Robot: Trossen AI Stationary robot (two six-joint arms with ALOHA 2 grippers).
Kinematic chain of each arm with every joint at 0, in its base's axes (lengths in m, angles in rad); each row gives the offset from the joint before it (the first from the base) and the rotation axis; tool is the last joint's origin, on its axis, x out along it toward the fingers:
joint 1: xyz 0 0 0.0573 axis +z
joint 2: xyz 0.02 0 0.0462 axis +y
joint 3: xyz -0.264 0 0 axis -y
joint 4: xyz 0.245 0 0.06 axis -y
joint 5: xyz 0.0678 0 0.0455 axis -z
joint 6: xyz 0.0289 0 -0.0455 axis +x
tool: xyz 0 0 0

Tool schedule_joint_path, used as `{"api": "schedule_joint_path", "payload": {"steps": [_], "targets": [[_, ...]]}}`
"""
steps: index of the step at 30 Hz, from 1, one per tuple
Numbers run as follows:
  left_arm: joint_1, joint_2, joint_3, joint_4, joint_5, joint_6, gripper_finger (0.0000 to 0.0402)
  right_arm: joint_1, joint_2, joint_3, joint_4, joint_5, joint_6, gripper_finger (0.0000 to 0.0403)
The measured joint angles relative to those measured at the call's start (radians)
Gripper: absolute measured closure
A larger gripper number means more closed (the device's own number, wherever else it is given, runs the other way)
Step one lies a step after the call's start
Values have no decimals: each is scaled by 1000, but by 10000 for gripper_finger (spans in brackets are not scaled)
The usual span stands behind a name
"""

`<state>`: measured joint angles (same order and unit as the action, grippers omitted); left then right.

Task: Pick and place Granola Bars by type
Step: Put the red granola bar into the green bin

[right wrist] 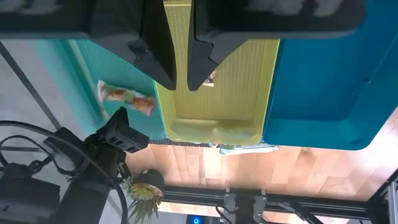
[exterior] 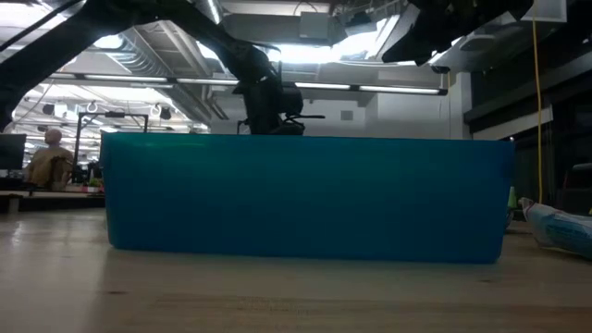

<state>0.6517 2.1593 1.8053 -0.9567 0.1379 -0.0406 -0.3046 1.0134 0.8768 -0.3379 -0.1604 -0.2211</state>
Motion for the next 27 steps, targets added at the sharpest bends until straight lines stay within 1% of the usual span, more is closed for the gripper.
{"api": "schedule_joint_path", "payload": {"steps": [7, 13, 16, 20, 24, 27], "targets": [[-8, -6, 0, -53, -31, 0, 294, 0, 0, 0, 0, 0, 1, 359], [-15, -79, 0, -114, -99, 26, 279, 0, 0, 0, 0, 0, -6, 359], [-23, -151, -1, -130, -118, 28, 279, 0, 0, 0, 1, 0, -11, 359], [-51, -278, -1, -193, -134, 28, 282, 0, 0, 0, 2, 0, 1, 359], [-87, -401, -1, -248, -213, 22, 283, 0, 0, 0, 7, 1, 3, 359], [-102, -488, -19, -270, -238, -10, 283, 0, 0, 0, 7, 1, 3, 359]]}}
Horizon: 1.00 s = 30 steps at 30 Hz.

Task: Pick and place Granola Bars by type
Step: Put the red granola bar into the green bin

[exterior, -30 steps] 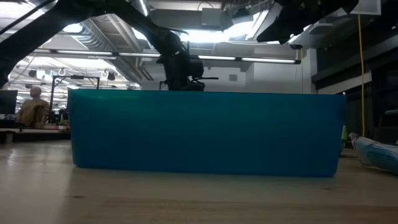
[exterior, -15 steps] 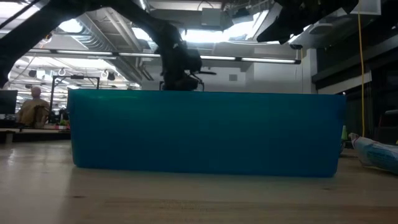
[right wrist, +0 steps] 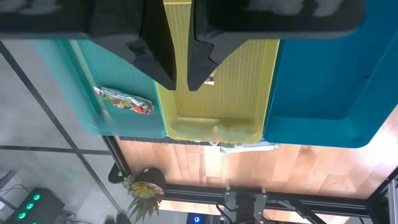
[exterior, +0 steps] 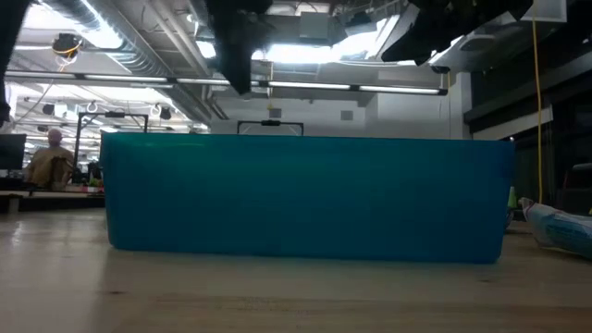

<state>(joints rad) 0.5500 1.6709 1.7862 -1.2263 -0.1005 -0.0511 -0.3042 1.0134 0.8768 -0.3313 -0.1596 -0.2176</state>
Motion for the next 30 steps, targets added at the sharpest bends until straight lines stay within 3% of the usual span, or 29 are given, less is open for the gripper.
{"api": "schedule_joint_path", "payload": {"steps": [5, 10, 15, 22, 30], "targets": [[-1, -189, -184, 17, -3, -94, 283, 0, 0, 0, -1, 0, 0, 359], [0, -368, -436, 147, 5, -204, 282, 0, 0, 0, -1, 1, 0, 359], [-14, -460, -537, 212, 22, -263, 282, 0, 0, 0, -1, 1, 0, 359], [-48, -450, -540, 220, 22, -247, 277, 0, 0, 0, -1, 1, 0, 359], [-98, -272, -540, 230, -55, -211, 252, 0, 0, 0, -1, 2, 1, 359]]}}
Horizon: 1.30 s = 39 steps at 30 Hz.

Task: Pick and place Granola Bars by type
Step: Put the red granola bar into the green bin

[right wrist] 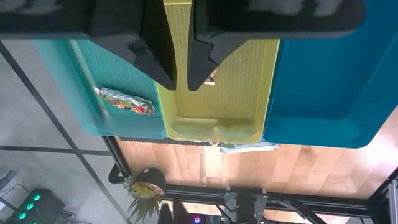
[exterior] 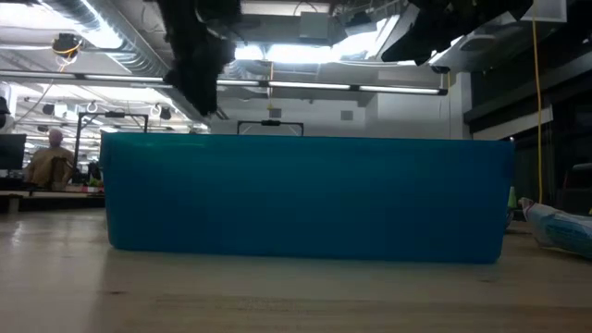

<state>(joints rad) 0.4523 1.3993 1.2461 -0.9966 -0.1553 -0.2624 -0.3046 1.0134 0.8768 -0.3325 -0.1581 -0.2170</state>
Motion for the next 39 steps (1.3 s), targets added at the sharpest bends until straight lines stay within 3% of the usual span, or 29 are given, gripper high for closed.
{"api": "schedule_joint_path", "payload": {"steps": [7, 16, 32, 39], "targets": [[-1, 129, -18, 17, 4, 64, 196, 0, 0, 0, 0, 0, 4, 359], [-2, 120, -260, 248, 156, -17, 133, 0, 0, 0, -3, 0, 2, 359], [-1, 119, -416, 466, 176, -62, 134, 0, 0, 0, -1, 0, 0, 359], [-1, 119, -439, 486, 162, -92, 147, 0, 0, 0, 0, 0, 0, 359]]}}
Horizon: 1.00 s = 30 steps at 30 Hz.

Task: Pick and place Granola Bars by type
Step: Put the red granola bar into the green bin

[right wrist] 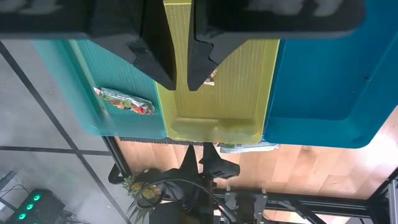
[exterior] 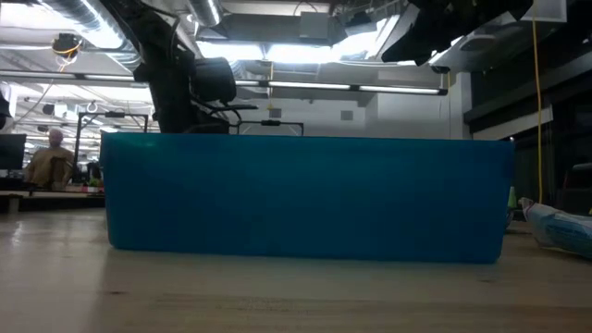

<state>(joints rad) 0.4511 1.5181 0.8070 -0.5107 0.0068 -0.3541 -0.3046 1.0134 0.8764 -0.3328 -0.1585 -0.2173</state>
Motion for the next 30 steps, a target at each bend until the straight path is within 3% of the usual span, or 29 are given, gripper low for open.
{"api": "schedule_joint_path", "payload": {"steps": [11, 22, 30], "targets": [[0, 32, 0, 40, 17, -3, 207, 0, 0, 0, 0, -1, 3, 359], [0, 80, -1, 67, 18, -18, 238, 0, 0, 0, 0, -1, 3, 359], [0, 96, -1, 67, 23, -53, 298, 0, 0, 0, 0, -1, 3, 359]]}}
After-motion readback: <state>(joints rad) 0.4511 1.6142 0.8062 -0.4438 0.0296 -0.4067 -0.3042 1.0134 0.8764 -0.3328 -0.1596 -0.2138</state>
